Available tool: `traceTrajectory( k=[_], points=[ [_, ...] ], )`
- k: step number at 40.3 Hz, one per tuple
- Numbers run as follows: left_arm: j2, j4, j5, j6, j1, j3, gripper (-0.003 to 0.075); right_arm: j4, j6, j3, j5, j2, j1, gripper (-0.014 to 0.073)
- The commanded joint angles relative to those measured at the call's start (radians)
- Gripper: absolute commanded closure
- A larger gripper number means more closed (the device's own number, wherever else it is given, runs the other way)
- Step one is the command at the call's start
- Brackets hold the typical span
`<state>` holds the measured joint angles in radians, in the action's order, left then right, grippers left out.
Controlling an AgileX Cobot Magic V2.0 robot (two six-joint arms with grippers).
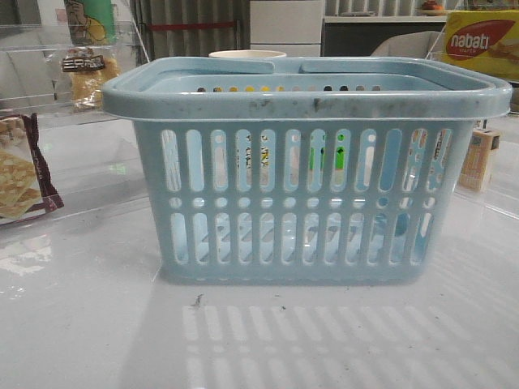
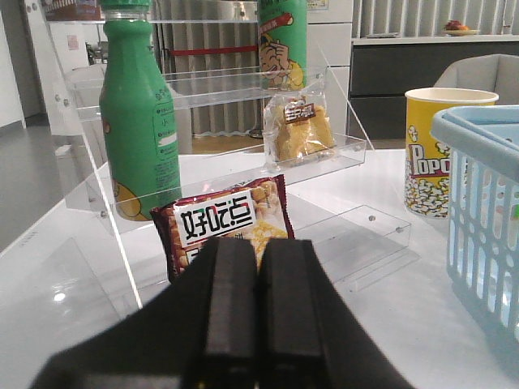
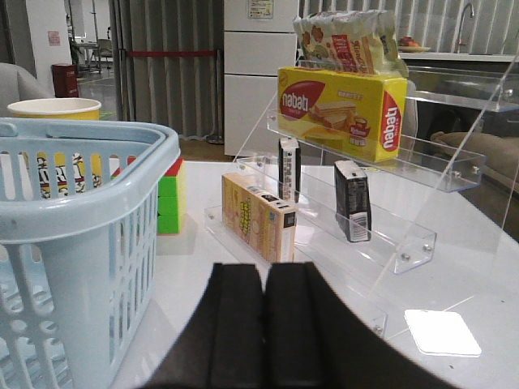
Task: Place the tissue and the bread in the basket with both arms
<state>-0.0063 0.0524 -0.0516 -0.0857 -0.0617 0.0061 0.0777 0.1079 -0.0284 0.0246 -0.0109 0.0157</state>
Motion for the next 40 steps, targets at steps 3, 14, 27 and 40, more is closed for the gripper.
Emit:
traceTrajectory(
  k=[3, 14, 27, 40],
  points=[
    [-0.017, -0.001, 0.087, 0.005, 0.002, 0.001, 0.063, 0.009, -0.002, -0.002, 0.089, -0.018, 0.002, 0.0527],
    [-0.017, -0.001, 0.087, 0.005, 0.002, 0.001, 0.063, 0.009, -0.002, -0.002, 0.089, -0.018, 0.002, 0.0527],
    [-0.017, -0.001, 0.11, 0.005, 0.002, 0.001, 0.063, 0.009, -0.002, -0.001, 0.108, -0.018, 0.002, 0.0527],
    [-0.012, 0.025, 0.059, 0.005, 0.002, -0.248, 0.063, 0.008, -0.002, 0.215, 0.166, -0.015, 0.001, 0.0527]
  ],
)
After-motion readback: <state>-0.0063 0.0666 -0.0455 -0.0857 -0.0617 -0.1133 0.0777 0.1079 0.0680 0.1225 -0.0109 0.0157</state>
